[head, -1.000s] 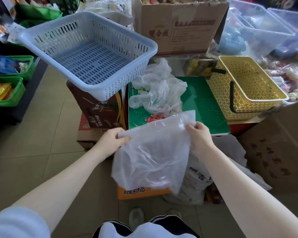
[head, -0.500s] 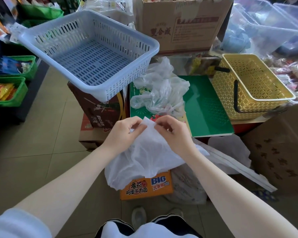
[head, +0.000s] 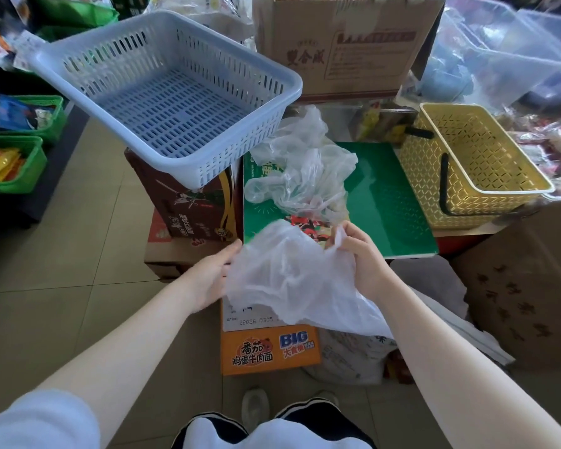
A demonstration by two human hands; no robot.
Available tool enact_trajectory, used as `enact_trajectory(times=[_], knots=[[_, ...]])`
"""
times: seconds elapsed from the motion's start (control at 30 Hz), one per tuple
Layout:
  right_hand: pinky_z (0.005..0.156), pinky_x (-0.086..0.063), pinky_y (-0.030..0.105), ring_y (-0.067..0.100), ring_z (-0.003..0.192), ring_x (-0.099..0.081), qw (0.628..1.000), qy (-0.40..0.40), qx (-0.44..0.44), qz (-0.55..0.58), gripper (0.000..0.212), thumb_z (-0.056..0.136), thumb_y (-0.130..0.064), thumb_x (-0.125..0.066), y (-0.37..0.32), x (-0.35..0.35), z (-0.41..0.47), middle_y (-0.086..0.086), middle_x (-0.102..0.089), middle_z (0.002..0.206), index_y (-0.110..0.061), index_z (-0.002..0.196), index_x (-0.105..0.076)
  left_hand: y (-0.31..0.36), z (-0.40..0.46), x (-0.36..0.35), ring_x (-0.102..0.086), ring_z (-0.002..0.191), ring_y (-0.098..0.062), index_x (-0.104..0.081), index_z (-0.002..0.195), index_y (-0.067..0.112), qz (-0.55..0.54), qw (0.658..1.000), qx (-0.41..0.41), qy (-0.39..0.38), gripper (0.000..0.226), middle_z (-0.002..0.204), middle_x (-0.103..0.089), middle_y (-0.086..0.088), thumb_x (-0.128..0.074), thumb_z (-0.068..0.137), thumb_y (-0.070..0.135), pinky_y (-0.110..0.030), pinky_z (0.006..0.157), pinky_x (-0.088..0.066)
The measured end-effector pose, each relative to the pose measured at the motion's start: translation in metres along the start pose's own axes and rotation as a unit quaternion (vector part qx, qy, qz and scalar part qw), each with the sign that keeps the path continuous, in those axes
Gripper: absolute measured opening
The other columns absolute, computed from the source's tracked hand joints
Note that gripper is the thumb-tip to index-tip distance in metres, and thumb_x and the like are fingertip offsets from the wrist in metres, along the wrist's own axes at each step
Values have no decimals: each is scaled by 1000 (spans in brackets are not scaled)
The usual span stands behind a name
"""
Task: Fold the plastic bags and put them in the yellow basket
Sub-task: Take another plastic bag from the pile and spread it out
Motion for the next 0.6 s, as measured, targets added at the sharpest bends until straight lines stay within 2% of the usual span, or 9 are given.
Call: enact_trajectory(times=[0.07, 0.17, 0.27, 0.33, 0.4, 0.43, 0.5, 0.57, 0.6], knots=[[59, -33, 28, 12, 50, -46, 1000, 21, 3, -4, 25, 83, 6, -41, 4, 6, 0, -2, -48, 55, -13, 66, -43, -3, -4, -18, -63, 99, -27, -61, 114, 12, -41, 997, 10, -68, 50, 108, -67, -12, -53, 80, 47, -42, 89, -48], [61, -32, 29, 13, 51, -43, 998, 67, -5, 10, 31, 89, 8, -36, 12, 18, 1, 0, -47, 57, -12, 69, -48, 4, -14, -47, -61, 104, -30, -61, 120, 9, -58, 986, -2, -158, 53, 117, -63, -15, -65, 79, 42, -43, 89, -51], [62, -36, 32, 18, 62, -46, 995, 98, -21, -16, 26, 93, 0, -41, 20, 28, 1, 5, -49, 69, -14, 78, -59, 5, -20, -60, -61, 104, -32, -58, 122, 5, -13, 983, -2, -181, 46, 114, -63, -16, -61, 85, 32, -40, 83, -53], [62, -36, 31, 17, 63, -46, 993, 115, -15, -30, 25, 94, -8, -48, 22, 35, -1, 4, -50, 70, -17, 75, -60, 9, -14, -55, -63, 84, -27, -60, 113, 1, -10, 991, -10, -131, 32, 93, -65, -15, -53, 92, 23, -34, 72, -55], [60, -33, 30, 16, 62, -41, 990, 139, 4, -25, 27, 95, -12, -51, 20, 45, -4, 2, -45, 68, -20, 69, -56, 14, -3, -36, -51, 58, -14, -57, 104, 4, -36, 998, -28, -43, 19, 66, -51, -3, -47, 96, 17, -24, 56, -47], [60, -32, 29, 15, 62, -38, 987, 160, 11, -16, 30, 95, -14, -52, 19, 52, -7, 0, -42, 68, -22, 65, -54, 15, 2, -20, -43, 53, -10, -57, 105, 5, -30, 999, -38, 15, 18, 61, -42, 1, -42, 98, 14, -22, 54, -41], [58, -28, 27, 12, 61, -33, 973, 229, 24, -28, 35, 95, -19, -52, 15, 71, -14, -2, -38, 67, -22, 60, -47, 9, 12, 15, -42, 58, -11, -57, 113, 4, 15, 994, -38, 105, 25, 67, -43, -1, -37, 98, 9, -22, 56, -39], [57, -26, 26, 9, 60, -29, 948, 310, 30, -63, 36, 94, -24, -54, 7, 92, -24, -4, -34, 65, -21, 61, -42, -6, 18, 43, -55, 75, -18, -59, 114, 1, 43, 988, -13, 147, 28, 89, -60, -11, -41, 94, 4, -26, 62, -48], [58, -27, 25, 9, 60, -29, 938, 338, 35, -64, 35, 94, -24, -55, 3, 101, -27, -5, -34, 64, -20, 61, -43, -15, 20, 54, -58, 83, -22, -61, 112, 1, 47, 985, 8, 164, 29, 100, -63, -14, -42, 90, 0, -26, 65, -48]])
Point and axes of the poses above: each hand's wrist, its own z-axis towards the middle knuckle, its own x-axis out of the back of the hand, y = z × x, the point moved 10 cm from there along z, towards the middle knuckle
